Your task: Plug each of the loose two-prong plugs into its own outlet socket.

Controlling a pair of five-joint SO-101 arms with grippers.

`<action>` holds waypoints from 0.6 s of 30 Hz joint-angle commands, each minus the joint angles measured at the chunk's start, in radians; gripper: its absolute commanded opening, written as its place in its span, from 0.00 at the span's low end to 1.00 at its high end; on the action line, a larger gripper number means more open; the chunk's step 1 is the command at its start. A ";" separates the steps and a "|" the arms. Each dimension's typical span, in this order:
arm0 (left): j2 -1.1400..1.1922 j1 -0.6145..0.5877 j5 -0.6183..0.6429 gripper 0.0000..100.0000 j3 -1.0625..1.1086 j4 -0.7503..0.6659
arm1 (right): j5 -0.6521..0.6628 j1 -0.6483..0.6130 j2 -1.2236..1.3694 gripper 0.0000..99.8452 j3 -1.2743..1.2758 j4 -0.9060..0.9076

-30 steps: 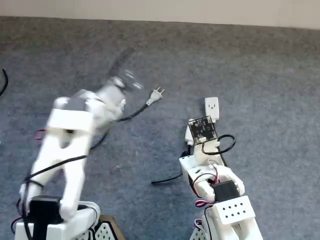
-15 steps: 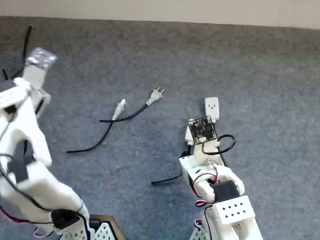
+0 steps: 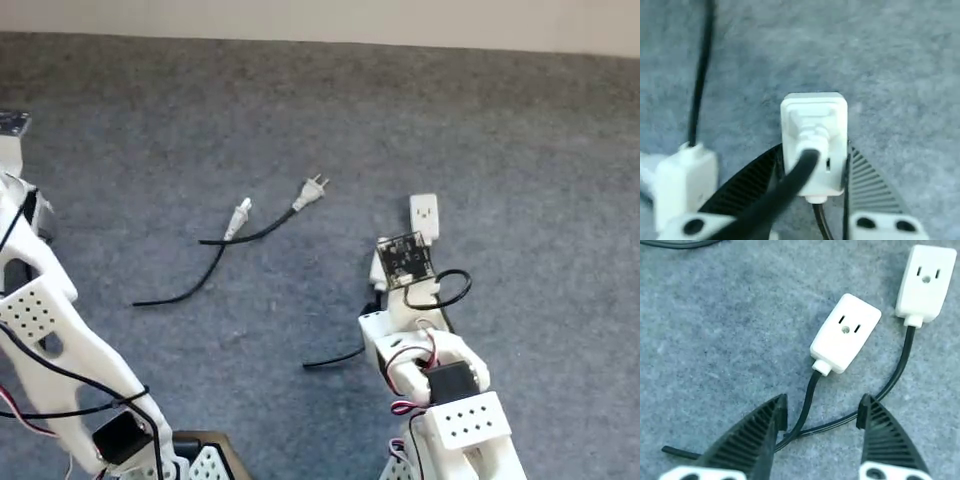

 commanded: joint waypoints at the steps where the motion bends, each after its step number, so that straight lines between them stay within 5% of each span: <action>1: 0.018 -0.021 -0.009 0.26 -0.282 0.195 | 0.011 0.007 -0.013 0.22 -0.007 -0.019; 10: 0.018 -0.007 0.064 0.25 -0.579 0.310 | 0.011 0.021 -0.015 0.22 -0.018 -0.004; 18: -0.117 0.168 0.126 0.25 -0.496 0.313 | 0.006 0.395 -0.019 0.22 -0.363 0.242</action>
